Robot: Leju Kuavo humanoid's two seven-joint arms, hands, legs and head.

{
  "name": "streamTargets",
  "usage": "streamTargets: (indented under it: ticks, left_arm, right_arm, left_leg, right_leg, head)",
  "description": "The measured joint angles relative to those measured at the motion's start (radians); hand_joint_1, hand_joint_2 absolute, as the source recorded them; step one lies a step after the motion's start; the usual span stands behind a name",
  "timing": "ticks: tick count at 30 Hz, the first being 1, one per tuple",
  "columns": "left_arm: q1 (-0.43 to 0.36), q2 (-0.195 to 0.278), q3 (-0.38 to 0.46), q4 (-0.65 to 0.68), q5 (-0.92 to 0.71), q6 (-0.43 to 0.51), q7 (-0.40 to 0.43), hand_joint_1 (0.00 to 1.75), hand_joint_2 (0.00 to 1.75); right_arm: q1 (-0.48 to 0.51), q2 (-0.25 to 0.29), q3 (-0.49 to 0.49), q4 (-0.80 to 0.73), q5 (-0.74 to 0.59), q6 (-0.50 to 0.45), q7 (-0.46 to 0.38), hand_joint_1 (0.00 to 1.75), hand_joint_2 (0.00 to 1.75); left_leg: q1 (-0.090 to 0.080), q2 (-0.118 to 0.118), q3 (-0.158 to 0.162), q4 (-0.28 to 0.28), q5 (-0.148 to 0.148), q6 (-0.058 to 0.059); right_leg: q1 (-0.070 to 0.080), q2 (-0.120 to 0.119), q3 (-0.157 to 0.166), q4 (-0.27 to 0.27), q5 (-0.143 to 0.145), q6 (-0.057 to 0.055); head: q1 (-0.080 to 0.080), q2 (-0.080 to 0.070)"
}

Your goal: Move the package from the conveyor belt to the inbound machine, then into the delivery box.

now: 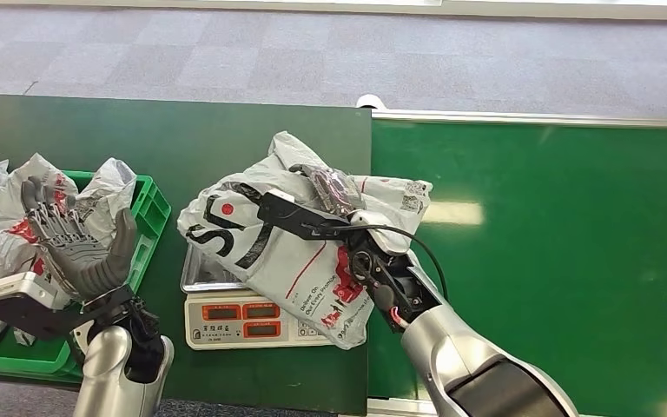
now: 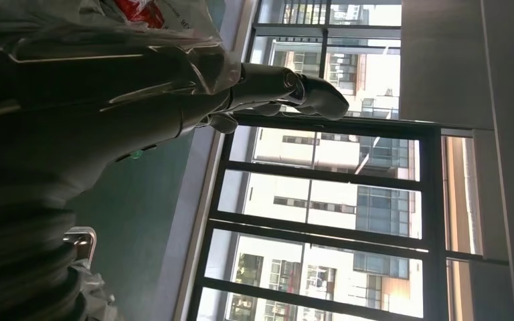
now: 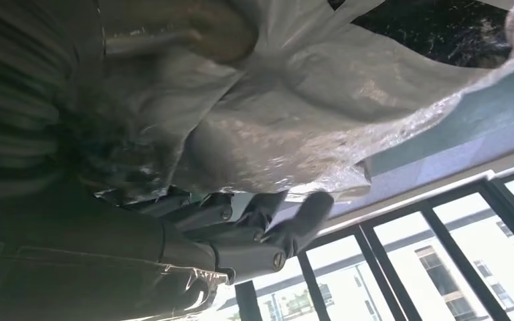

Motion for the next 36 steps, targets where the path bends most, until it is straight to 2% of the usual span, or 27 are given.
streamTargets:
  ticks: [9,12,15,20,25,27,30,33,36]
  left_arm:
    - [0.018,-0.002,0.014,-0.016,-0.072,0.023,-0.014,0.0,1.75]
    - [0.032,-0.004,0.014,-0.029,-0.102,0.022,-0.015,0.0,1.75]
    - [0.051,-0.005,0.0,-0.053,-0.151,0.003,-0.004,0.0,1.75]
    - [0.066,-0.004,-0.044,-0.076,-0.222,-0.042,0.045,0.0,1.75]
    - [0.063,0.0,-0.106,-0.071,-0.395,-0.168,0.19,0.0,1.75]
    - [0.051,-0.001,-0.138,-0.056,-0.465,-0.196,0.219,0.0,1.75]
    - [0.025,-0.003,-0.181,-0.029,-0.493,-0.203,0.221,0.0,1.75]
    - [-0.011,-0.007,-0.219,0.012,-0.513,-0.227,0.229,0.0,1.75]
    - [-0.086,-0.02,-0.273,0.114,-0.581,-0.257,0.271,0.0,1.75]
  right_arm:
    - [0.01,0.002,-0.054,0.002,-0.123,-0.063,-0.197,0.0,1.75]
    - [0.035,0.007,-0.086,-0.045,-0.211,-0.063,-0.281,0.0,1.75]
    - [0.081,0.014,-0.119,-0.167,-0.344,-0.05,-0.351,0.0,1.75]
    - [0.149,0.017,-0.136,-0.376,-0.482,-0.04,-0.379,0.0,1.75]
    - [0.257,0.012,-0.138,-0.644,-0.593,-0.173,-0.408,0.0,1.75]
    - [0.322,0.0,-0.137,-0.773,-0.59,-0.24,-0.403,0.0,1.75]
    - [0.412,-0.023,-0.135,-0.922,-0.554,-0.297,-0.406,0.0,1.75]
    - [0.481,-0.048,-0.131,-1.007,-0.39,-0.403,-0.424,0.0,1.75]
    - [0.569,-0.08,-0.122,-1.045,-0.232,-0.487,-0.415,0.0,1.75]
  left_leg:
    - [0.0,0.0,0.0,0.0,0.0,0.0]
    - [0.0,0.0,0.0,0.0,0.0,0.0]
    - [0.0,0.0,0.0,0.0,0.0,0.0]
    - [0.0,0.0,0.0,0.0,0.0,0.0]
    - [0.0,0.0,0.0,0.0,0.0,0.0]
    - [0.0,0.0,-0.001,0.0,0.0,0.0]
    - [-0.001,0.001,-0.001,0.0,-0.001,0.0]
    - [0.0,0.0,0.0,0.0,-0.001,0.0]
    - [0.0,-0.002,0.0,0.0,-0.001,0.0]
  right_leg:
    - [0.0,0.0,0.0,0.0,0.0,0.0]
    - [0.0,0.0,0.0,0.0,0.0,0.0]
    - [0.0,0.0,0.0,0.0,0.0,0.0]
    - [0.0,0.0,-0.001,0.0,0.0,0.0]
    - [0.0,-0.001,-0.001,-0.001,0.0,0.0]
    - [0.0,-0.001,-0.001,-0.001,0.0,0.0]
    - [-0.001,0.0,-0.002,-0.001,0.0,0.0]
    - [0.0,-0.001,-0.002,-0.001,0.0,0.0]
    - [0.0,-0.003,0.0,-0.002,-0.001,0.0]
  head:
    - [0.0,0.0]
    - [0.0,0.0]
    - [0.0,0.0]
    - [0.0,0.0]
    - [0.0,0.0]
    - [0.0,0.0]
    - [0.0,0.0]
    - [0.0,0.0]
    - [0.0,0.0]
